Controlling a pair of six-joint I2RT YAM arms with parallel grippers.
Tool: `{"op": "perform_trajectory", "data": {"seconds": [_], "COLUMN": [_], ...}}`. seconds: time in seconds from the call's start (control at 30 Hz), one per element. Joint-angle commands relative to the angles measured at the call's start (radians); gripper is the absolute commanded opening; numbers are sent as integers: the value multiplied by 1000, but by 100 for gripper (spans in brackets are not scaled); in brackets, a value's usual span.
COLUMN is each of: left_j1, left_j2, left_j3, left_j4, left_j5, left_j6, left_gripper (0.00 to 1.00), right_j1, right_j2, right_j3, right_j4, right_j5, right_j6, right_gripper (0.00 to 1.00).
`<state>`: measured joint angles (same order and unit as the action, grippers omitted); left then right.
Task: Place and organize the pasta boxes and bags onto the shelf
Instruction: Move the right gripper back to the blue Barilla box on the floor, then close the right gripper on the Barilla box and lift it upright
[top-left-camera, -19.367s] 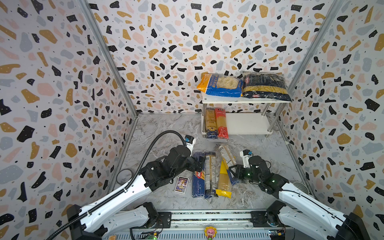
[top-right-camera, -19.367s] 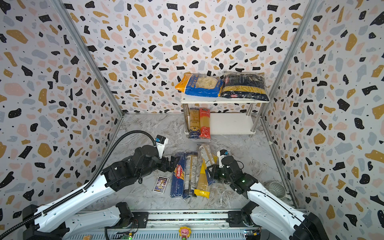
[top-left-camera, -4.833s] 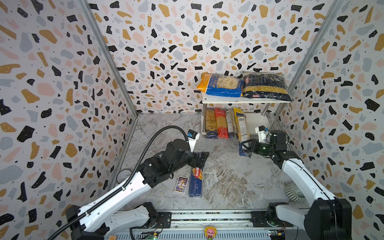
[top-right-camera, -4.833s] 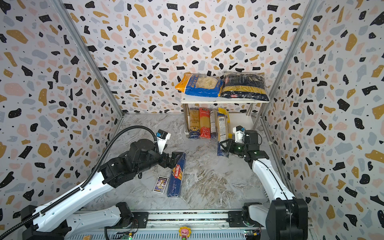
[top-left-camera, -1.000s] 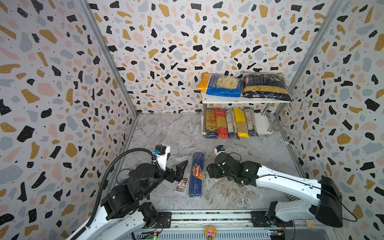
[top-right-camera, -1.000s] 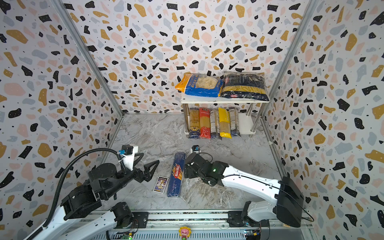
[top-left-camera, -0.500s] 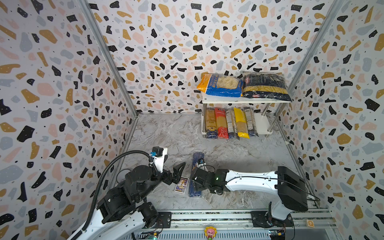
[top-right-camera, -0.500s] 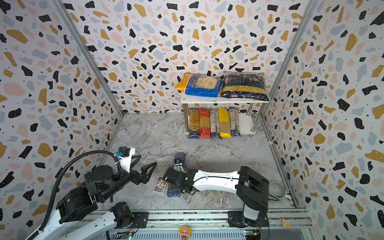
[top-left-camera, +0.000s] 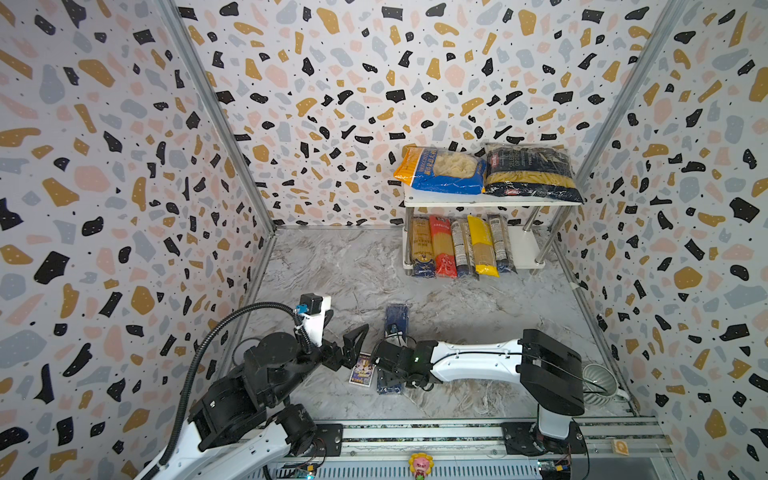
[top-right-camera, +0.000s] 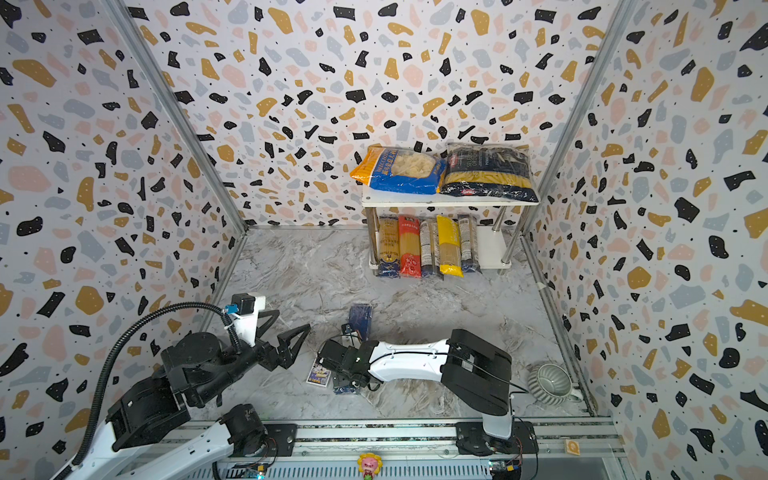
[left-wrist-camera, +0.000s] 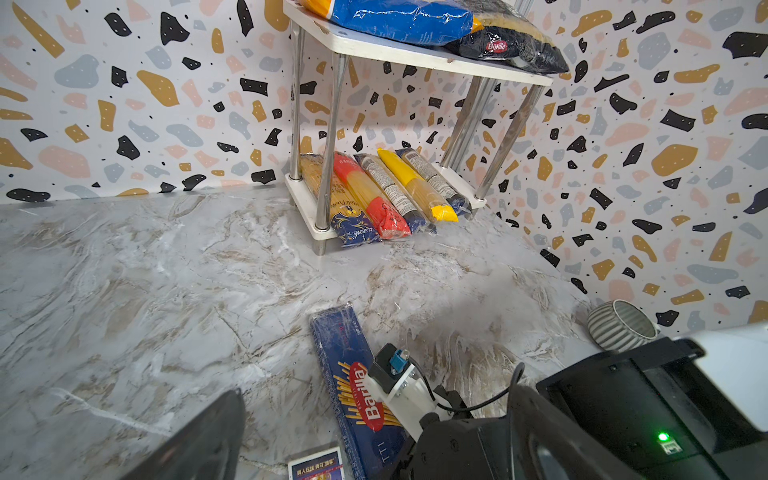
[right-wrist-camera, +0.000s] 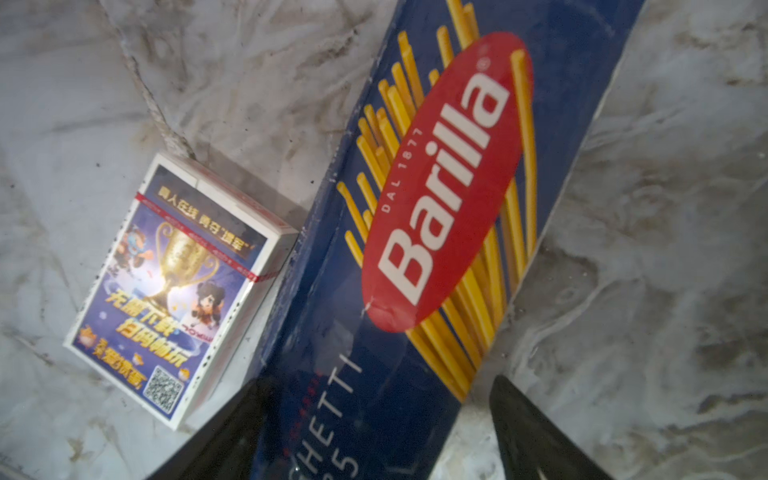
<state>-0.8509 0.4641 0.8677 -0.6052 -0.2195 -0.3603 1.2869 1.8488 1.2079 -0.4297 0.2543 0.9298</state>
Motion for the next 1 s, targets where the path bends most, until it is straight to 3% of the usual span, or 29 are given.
{"op": "perform_trajectory", "data": {"seconds": [0.0,0.23,0.53,0.97], "left_j1": [7,7,6,7], "left_j2": [-1,17,29,101], "left_j3": [36,36,24,25], "left_j4": [21,39,45,79], "left_j5": [-10,-6,-6,2], "left_j6": [1,1,1,-2], "left_gripper": [100,99,99,100], "right_j1": [0,-39,-111,-24], "right_j2": [7,42,-170,-165], "right_j3": [23,14,-189,-119], "right_j4": [-5,-12,-4,-6], "right_j5": [-11,-42,-16,69], "right_j6": [-7,-31,-40,-76], "right_gripper": [85,85,85,90]}}
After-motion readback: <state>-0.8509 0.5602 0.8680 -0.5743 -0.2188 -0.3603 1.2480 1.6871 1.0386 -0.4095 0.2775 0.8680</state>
